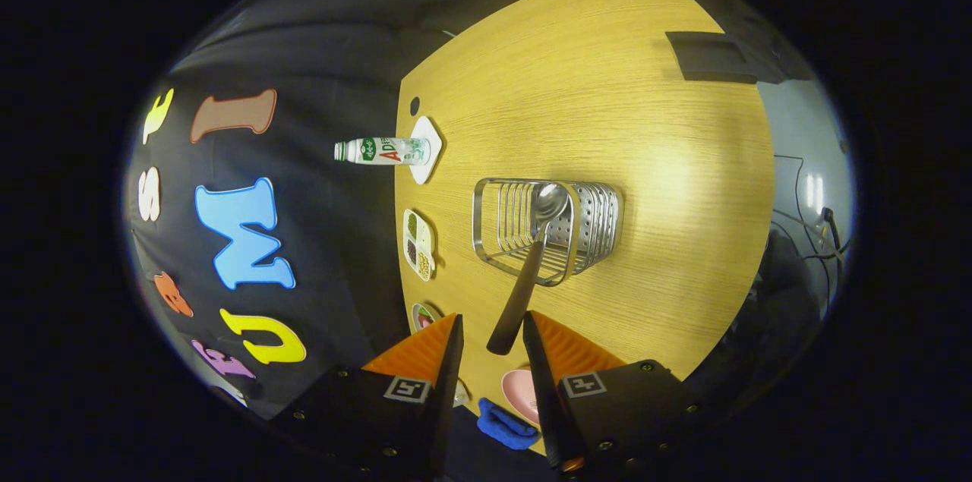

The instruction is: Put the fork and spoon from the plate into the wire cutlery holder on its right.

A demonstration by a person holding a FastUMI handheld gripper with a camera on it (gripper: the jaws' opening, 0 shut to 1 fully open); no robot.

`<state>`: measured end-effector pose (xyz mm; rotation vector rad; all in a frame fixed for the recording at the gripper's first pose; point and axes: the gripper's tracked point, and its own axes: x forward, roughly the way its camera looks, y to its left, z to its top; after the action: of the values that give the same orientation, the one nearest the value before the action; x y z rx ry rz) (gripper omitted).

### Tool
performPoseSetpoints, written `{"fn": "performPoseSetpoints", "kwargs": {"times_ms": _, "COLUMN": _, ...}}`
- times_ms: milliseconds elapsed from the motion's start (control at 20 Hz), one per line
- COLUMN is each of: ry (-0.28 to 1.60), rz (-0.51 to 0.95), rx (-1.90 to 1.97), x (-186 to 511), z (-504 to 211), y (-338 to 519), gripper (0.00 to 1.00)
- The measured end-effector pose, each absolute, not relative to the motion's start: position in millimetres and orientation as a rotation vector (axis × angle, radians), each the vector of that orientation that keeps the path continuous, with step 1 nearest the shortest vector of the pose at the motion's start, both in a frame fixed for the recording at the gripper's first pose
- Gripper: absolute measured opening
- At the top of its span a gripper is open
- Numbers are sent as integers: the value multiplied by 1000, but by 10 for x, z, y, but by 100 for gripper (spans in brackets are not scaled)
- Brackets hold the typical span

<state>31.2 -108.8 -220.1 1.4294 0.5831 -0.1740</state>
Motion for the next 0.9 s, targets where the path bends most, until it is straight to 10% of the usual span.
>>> {"fn": "performPoseSetpoints", "kwargs": {"times_ms": 550, "ry": 612, "rz": -107, "rx": 1114, "x": 399, "z": -2067, "y": -821, "gripper": 73}}
{"fn": "performPoseSetpoints", "kwargs": {"times_ms": 650, "ry": 621, "rz": -79, "rx": 1076, "x": 415, "z": -2028, "y": -707, "gripper": 94}}
{"fn": "performPoseSetpoints", "kwargs": {"times_ms": 900, "ry": 654, "rz": -22, "rx": 935, "x": 393, "z": -2028, "y": -428, "gripper": 94}}
